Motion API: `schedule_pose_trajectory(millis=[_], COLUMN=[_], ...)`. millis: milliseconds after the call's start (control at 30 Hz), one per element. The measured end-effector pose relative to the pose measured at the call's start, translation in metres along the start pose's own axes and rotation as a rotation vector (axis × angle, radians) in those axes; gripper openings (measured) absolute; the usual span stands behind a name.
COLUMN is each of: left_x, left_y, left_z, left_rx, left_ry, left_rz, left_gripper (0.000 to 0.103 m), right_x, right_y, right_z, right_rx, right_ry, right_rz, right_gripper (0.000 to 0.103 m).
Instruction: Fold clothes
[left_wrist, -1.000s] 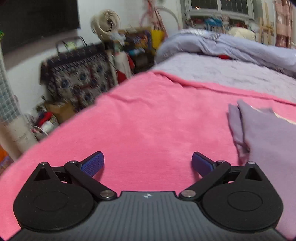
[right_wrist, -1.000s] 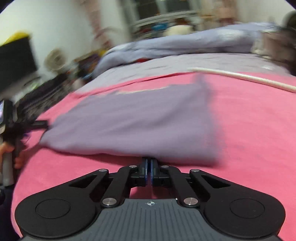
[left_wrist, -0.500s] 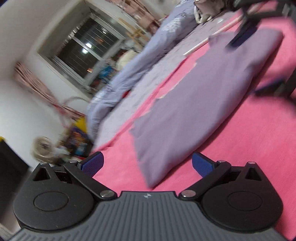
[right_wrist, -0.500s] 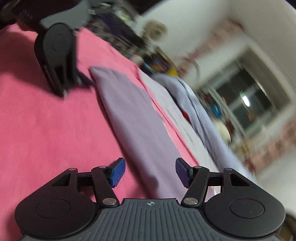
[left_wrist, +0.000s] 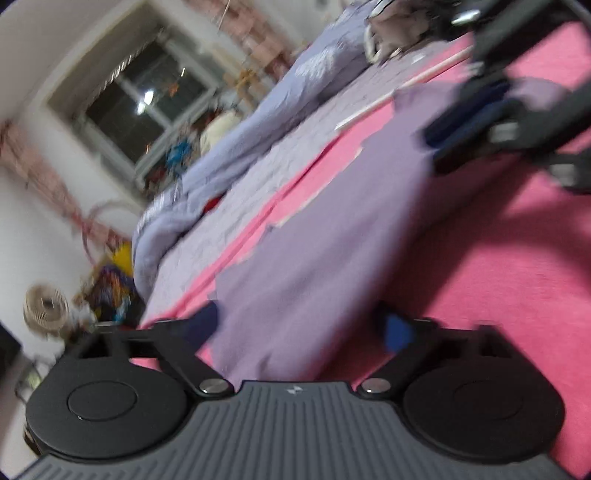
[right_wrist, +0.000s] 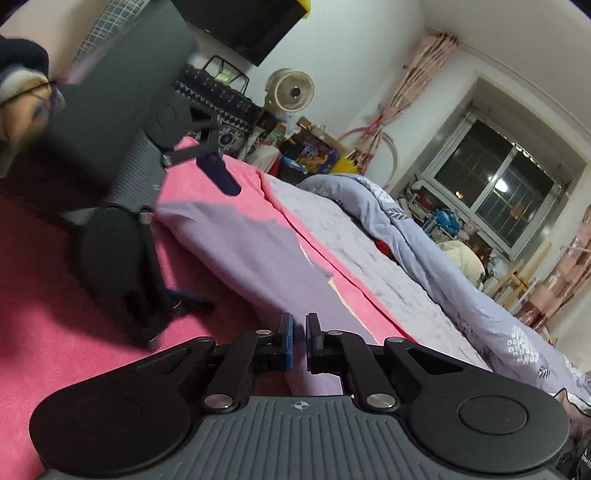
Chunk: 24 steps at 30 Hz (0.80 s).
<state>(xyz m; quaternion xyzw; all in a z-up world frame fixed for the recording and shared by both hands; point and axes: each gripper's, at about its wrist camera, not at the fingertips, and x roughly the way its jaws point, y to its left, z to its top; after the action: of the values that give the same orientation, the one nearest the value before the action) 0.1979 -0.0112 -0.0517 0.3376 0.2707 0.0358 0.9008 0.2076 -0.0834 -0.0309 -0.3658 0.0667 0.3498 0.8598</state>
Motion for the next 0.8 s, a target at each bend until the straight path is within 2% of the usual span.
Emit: schedule_pose_trajectory(millis=[67, 100, 133, 167, 200, 233, 267, 333, 367, 433, 467, 533, 800], left_x=[0.001, 0.000, -0.002, -0.004, -0.005, -0.005, -0.004, -0.005, -0.005, -0.003, -0.001, 0.000, -0.003], left_y=[0.005, 0.006, 0.005, 0.005, 0.005, 0.006, 0.008, 0.011, 0.012, 0.011, 0.010, 0.010, 0.016], left_z=[-0.003, -0.005, -0.006, -0.006, -0.006, -0.006, -0.006, -0.006, -0.006, -0.009, -0.011, -0.017, -0.024], left_rx=[-0.031, -0.031, -0.022, -0.014, -0.006, -0.006, -0.010, -0.030, -0.037, -0.031, -0.024, -0.014, -0.017], left_ry=[0.014, 0.017, 0.019, 0.021, 0.027, 0.038, 0.050, 0.061, 0.066, 0.082, 0.090, 0.087, 0.088], left_rz=[0.000, 0.007, 0.018, 0.025, 0.026, 0.025, 0.025, 0.017, 0.012, 0.012, 0.015, 0.021, 0.021], left_gripper=[0.055, 0.050, 0.049, 0.047, 0.041, 0.034, 0.024, 0.023, 0.021, 0.020, 0.020, 0.020, 0.021], right_x=[-0.005, -0.012, -0.017, -0.018, -0.025, -0.027, -0.022, -0.011, -0.005, 0.012, 0.022, 0.029, -0.005], right_y=[0.001, 0.004, 0.010, 0.017, 0.025, 0.033, 0.040, 0.051, 0.054, 0.051, 0.049, 0.039, 0.011], right_z=[-0.006, -0.009, -0.012, -0.012, -0.013, -0.013, -0.011, -0.007, -0.005, -0.006, -0.008, -0.018, -0.064], right_rx=[-0.031, -0.059, -0.092, -0.126, -0.156, -0.184, -0.209, -0.249, -0.251, -0.269, -0.282, -0.280, -0.286], right_ry=[0.011, 0.009, 0.000, -0.010, -0.017, -0.023, -0.026, -0.031, -0.031, 0.003, 0.028, 0.065, 0.124], right_rz=[0.006, 0.018, 0.032, 0.043, 0.048, 0.052, 0.056, 0.061, 0.059, 0.009, -0.028, -0.062, -0.159], right_gripper=[0.011, 0.016, 0.022, 0.036, 0.044, 0.044, 0.044, 0.042, 0.038, 0.023, 0.007, 0.008, 0.008])
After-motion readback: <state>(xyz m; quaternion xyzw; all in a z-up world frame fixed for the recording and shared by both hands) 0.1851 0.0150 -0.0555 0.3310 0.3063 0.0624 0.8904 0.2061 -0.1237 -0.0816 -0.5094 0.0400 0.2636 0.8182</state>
